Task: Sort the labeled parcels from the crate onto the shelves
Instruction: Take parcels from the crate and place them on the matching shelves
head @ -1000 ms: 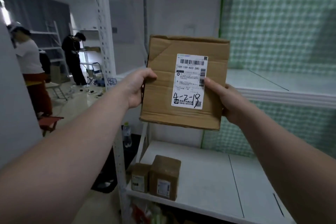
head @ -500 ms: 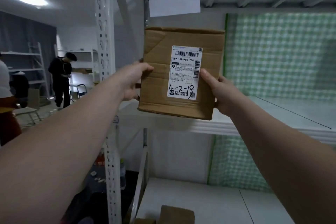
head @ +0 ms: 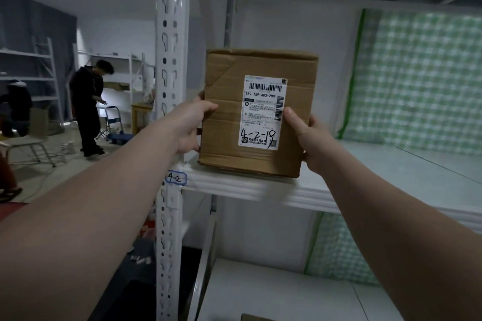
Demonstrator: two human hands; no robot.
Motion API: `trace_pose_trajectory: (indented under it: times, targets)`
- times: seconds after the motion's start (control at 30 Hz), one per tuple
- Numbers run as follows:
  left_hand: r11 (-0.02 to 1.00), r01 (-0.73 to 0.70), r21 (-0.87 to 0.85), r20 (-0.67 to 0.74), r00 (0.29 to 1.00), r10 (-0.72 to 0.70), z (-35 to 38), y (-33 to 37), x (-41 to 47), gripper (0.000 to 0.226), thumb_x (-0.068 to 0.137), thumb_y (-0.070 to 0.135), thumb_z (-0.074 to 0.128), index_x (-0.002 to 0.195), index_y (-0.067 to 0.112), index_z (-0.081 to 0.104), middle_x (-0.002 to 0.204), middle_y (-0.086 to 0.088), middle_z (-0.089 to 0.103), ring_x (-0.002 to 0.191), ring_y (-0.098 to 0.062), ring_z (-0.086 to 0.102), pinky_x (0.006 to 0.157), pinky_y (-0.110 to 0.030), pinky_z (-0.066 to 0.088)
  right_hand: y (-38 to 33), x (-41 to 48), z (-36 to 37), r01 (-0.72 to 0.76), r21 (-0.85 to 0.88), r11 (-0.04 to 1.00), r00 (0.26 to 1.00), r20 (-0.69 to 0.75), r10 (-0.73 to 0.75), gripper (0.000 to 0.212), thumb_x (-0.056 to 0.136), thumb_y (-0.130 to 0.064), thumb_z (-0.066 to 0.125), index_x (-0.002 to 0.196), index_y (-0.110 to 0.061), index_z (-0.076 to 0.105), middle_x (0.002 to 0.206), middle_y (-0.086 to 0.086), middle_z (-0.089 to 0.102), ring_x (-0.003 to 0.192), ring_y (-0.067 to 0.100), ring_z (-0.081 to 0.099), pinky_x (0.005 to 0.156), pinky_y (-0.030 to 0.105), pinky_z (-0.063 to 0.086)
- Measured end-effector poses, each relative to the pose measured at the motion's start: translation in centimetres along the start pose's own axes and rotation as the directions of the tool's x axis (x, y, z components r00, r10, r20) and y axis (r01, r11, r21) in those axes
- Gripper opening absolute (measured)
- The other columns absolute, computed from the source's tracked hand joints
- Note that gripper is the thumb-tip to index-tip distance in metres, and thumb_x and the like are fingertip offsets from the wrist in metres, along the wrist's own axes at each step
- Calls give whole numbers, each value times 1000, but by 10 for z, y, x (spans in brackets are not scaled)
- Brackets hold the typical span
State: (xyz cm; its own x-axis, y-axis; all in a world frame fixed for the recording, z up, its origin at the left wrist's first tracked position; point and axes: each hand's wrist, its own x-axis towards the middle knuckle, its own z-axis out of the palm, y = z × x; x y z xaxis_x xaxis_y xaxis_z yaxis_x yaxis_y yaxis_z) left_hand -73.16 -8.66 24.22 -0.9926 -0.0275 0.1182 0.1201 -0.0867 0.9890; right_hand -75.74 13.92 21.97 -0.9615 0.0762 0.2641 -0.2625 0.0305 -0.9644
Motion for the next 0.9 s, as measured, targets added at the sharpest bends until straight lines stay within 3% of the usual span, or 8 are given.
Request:
trace_pose_trajectory:
  times: [0.13,0.23,0.33,0.6,0.9]
  targets:
    - [1000,3,-14,-36,999,-4,-1,-8,4,35,100,23,42,134,28,47,107,-2,58,99,-24,55,77,-51,48,10,3,5,12,13,1000,1000,8,-12,54,85,-47,68,131,-27,49,115,-6,65,97,12,64,71,33,50]
    - [999,-31,-44,-53,998,29,2,-12,5,36,100,20,40,133,30,48,105,-3,58,98,-22,54,70,-44,50,16,5,5,35,53,998,999,20,-36,62,84,-43,72,136,-23,46,120,-1,66,100,16,67,84,39,56]
    - [996,-56,-65,-80,996,51,4,-16,4,36,99,19,40,132,28,50,103,-3,60,97,-21,55,70,-40,49,20,7,4,60,63,996,997,42,-63,72,80,-42,76,141,-22,43,123,1,66,107,20,67,96,47,53]
    - [997,-65,-41,-91,994,61,5,-15,-8,36,100,19,39,134,29,45,100,-2,60,93,-19,57,64,-38,49,21,-1,8,44,49,998,997,58,-46,65,84,-36,73,138,-19,43,122,2,67,105,20,67,98,44,52]
    - [999,8,-51,-122,992,-14,4,-21,-20,16,100,22,44,108,21,57,102,-2,62,96,-18,57,60,-36,46,20,-8,12,46,2,999,999,19,-46,66,82,-46,73,138,-23,46,123,-2,66,108,18,65,99,43,51]
